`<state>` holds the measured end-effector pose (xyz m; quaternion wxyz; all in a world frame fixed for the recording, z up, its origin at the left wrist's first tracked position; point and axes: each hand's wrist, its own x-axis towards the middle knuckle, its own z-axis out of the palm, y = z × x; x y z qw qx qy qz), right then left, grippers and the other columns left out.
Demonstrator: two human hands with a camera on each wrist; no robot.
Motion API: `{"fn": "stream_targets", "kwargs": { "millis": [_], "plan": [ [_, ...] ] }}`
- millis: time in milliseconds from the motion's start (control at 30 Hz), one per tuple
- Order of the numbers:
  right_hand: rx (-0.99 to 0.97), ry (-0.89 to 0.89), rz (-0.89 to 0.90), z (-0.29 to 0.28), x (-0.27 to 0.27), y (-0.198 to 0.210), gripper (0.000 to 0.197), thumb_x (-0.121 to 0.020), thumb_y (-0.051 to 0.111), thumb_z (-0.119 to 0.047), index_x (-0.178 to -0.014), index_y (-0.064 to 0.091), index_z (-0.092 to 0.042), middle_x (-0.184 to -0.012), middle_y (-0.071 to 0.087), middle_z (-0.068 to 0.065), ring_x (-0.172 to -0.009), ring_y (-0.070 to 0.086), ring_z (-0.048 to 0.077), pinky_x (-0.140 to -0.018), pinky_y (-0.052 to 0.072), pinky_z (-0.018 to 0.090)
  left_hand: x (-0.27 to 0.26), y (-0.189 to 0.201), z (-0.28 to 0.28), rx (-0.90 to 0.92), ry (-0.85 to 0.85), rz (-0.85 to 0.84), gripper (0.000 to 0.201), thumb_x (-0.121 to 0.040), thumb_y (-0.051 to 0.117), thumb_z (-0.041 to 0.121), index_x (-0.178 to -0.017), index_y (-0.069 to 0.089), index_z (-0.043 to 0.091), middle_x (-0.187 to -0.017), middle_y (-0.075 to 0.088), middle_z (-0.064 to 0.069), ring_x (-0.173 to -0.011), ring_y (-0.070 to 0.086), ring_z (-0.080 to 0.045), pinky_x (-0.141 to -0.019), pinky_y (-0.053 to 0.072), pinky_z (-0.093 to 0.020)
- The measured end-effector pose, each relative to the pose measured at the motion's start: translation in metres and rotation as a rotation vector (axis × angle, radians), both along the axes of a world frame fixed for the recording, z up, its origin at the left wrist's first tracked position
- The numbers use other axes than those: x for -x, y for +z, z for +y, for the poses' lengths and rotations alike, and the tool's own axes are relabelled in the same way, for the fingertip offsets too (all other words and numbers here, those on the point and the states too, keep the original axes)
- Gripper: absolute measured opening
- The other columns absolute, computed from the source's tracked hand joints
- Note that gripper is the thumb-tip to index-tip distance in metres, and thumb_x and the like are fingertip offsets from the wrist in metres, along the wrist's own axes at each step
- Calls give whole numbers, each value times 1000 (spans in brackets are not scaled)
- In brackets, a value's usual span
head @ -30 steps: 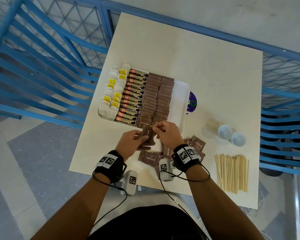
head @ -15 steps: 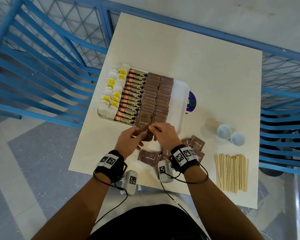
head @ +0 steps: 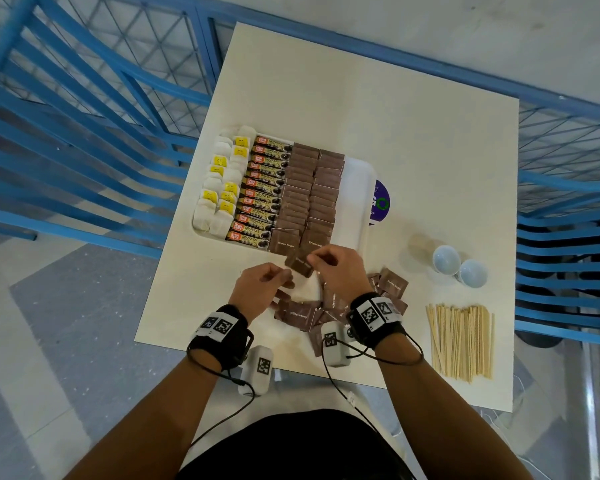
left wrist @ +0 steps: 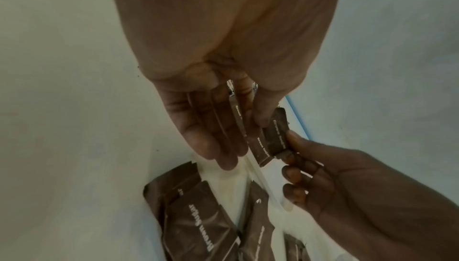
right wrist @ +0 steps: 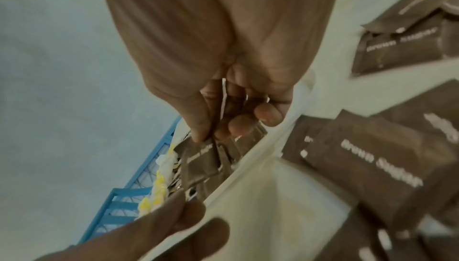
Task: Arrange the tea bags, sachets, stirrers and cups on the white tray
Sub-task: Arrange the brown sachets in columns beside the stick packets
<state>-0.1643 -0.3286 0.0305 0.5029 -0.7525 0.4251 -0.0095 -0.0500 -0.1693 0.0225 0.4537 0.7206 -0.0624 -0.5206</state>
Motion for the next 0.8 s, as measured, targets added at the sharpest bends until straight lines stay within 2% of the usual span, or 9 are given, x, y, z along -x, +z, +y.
{"fn": "stream_targets", "kwargs": {
  "millis": [133, 267, 400, 500, 533, 633, 733, 800],
  "plan": [
    [209, 24, 45, -18, -3, -8, 6, -92, 71, -25, -92, 73, -20, -87, 70, -10, -81, 64, 7, -76, 52, 21, 0, -4, 4, -46, -68, -29, 15, -100, 61, 23, -102, 69, 10, -90, 79, -1, -80, 76, -30, -60, 55, -32],
    [279, 56, 79, -24, -9, -14, 7, -93, 71, -24, -95, 73, -18, -87, 67, -8, -80, 61, 7, -72, 42, 9, -2, -8, 8, -90, -127, -90, 15, -100, 61, 26, -103, 67, 13, -88, 79, 3, -76, 76, -22, -57, 52, -29],
    [341, 79, 91, -21, -16, -24, 11, -93, 70, -25, -98, 73, -16, -94, 67, -3, -80, 59, 9, -75, 50, 17, -4, -8, 12, -94, -133, -104, 15, -101, 60, 25, -105, 67, 13, -88, 79, 2, -74, 76, -22, -57, 51, -30],
    [376, 64, 112, -17, -17, -28, 12, -93, 70, -25, -99, 71, -15, -96, 63, -3, -80, 55, 7, -69, 41, 6, -6, -6, 13, -98, -140, -120, 14, -101, 59, 24, -104, 66, 13, -88, 79, 1, -74, 76, -22, -56, 51, -29],
    [383, 53, 107, -16, -16, -30, 12, -93, 70, -25, -99, 71, -15, -96, 62, -3, -80, 56, 8, -71, 43, 8, -7, -6, 13, -103, -143, -122, 13, -101, 59, 24, -104, 66, 13, -88, 79, 2, -74, 76, -22, -57, 51, -29],
    [403, 14, 90, -13, -16, -32, 14, -91, 72, -26, -99, 68, -17, -100, 59, -2, -86, 59, 12, -79, 54, 23, -8, -7, 13, -116, -163, -138, 12, -101, 60, 25, -104, 66, 15, -87, 79, 4, -73, 76, -19, -56, 51, -25],
    [423, -23, 67, -11, -14, -27, 18, -91, 71, -28, -103, 65, -17, -103, 57, -3, -88, 56, 11, -79, 47, 20, -8, -8, 13, -116, -207, -184, 12, -100, 62, 24, -105, 67, 15, -88, 78, 4, -71, 75, -15, -54, 51, -16],
    [429, -53, 48, -13, -10, -21, 12, -94, 67, -27, -103, 65, -19, -101, 58, -5, -85, 55, 7, -77, 46, 18, -6, -9, 12, -105, -244, -249, 10, -97, 66, 23, -103, 68, 16, -89, 76, 4, -75, 72, -13, -66, 59, -23]
  ]
}}
